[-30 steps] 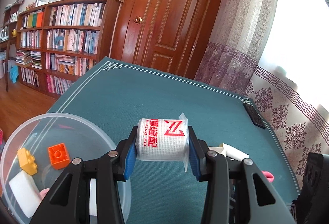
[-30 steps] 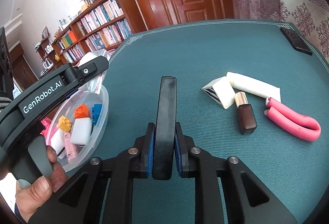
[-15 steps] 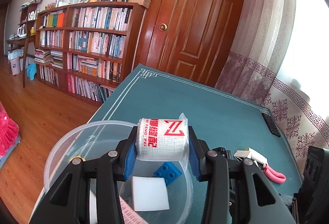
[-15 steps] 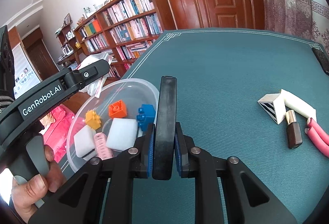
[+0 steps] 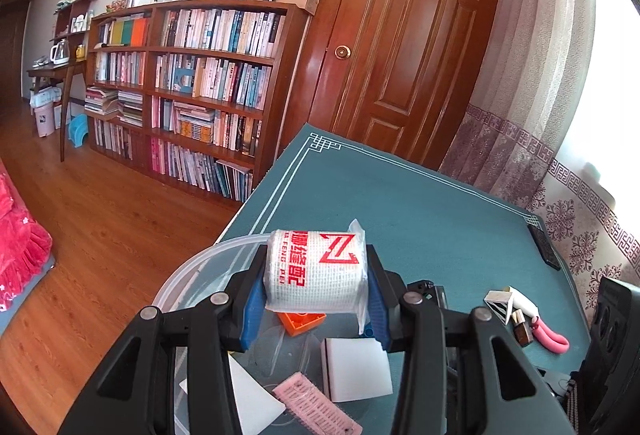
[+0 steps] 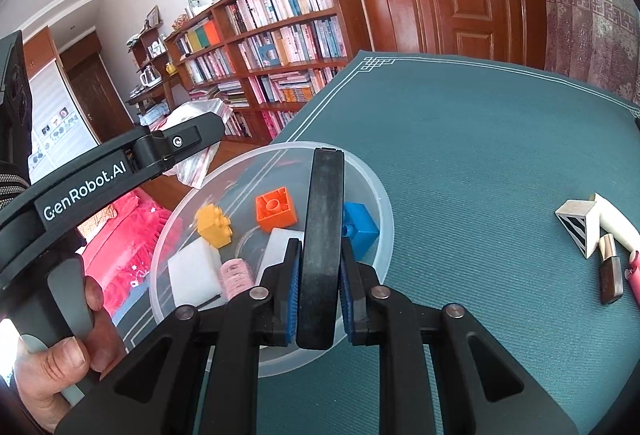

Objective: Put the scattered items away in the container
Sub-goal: 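Carry the tape roll and brush over the bowl with both tools, then open the left tool to drop the tape roll while the right tool releases the brush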

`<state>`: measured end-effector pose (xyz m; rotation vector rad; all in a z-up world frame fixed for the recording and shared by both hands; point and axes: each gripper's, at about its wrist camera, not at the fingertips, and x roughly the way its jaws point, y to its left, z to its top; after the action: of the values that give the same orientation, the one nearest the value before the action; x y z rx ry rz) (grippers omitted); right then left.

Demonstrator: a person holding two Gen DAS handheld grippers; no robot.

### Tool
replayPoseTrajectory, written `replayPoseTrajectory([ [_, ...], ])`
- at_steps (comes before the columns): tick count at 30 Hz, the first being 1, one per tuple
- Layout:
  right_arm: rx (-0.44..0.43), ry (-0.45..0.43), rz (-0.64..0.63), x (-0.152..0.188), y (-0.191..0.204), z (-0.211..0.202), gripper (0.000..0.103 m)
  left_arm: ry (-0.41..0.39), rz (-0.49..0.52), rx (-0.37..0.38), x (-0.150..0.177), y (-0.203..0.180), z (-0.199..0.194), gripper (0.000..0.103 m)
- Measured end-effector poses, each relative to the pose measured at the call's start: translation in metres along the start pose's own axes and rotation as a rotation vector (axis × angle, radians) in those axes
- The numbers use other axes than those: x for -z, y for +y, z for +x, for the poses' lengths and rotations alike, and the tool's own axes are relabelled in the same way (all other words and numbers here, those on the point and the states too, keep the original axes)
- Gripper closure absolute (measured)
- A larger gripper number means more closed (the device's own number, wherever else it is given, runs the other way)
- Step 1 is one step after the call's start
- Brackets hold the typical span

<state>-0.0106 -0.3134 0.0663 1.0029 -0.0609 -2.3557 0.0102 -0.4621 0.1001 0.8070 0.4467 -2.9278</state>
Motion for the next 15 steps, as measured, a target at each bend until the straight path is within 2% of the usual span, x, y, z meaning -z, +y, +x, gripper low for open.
replayPoseTrajectory([
  [8, -0.04, 0.027, 0.002, -0.002, 0.006, 0.011, 0.084, 0.021, -0.009, 0.017, -0.002, 0.006, 0.002, 0.051],
  [11, -0.046, 0.039, 0.002, -0.004, 0.008, 0.018, 0.083, 0.019, -0.012, 0.018, -0.003, 0.006, 0.001, 0.04],
  [13, -0.054, 0.046, 0.002, -0.003, 0.009, 0.021, 0.083, 0.011, -0.019, 0.022, -0.003, 0.008, 0.0, 0.021],
  [15, -0.054, 0.052, -0.006, -0.001, 0.01, 0.022, 0.083, 0.004, -0.011, 0.017, -0.005, 0.008, -0.001, 0.021],
])
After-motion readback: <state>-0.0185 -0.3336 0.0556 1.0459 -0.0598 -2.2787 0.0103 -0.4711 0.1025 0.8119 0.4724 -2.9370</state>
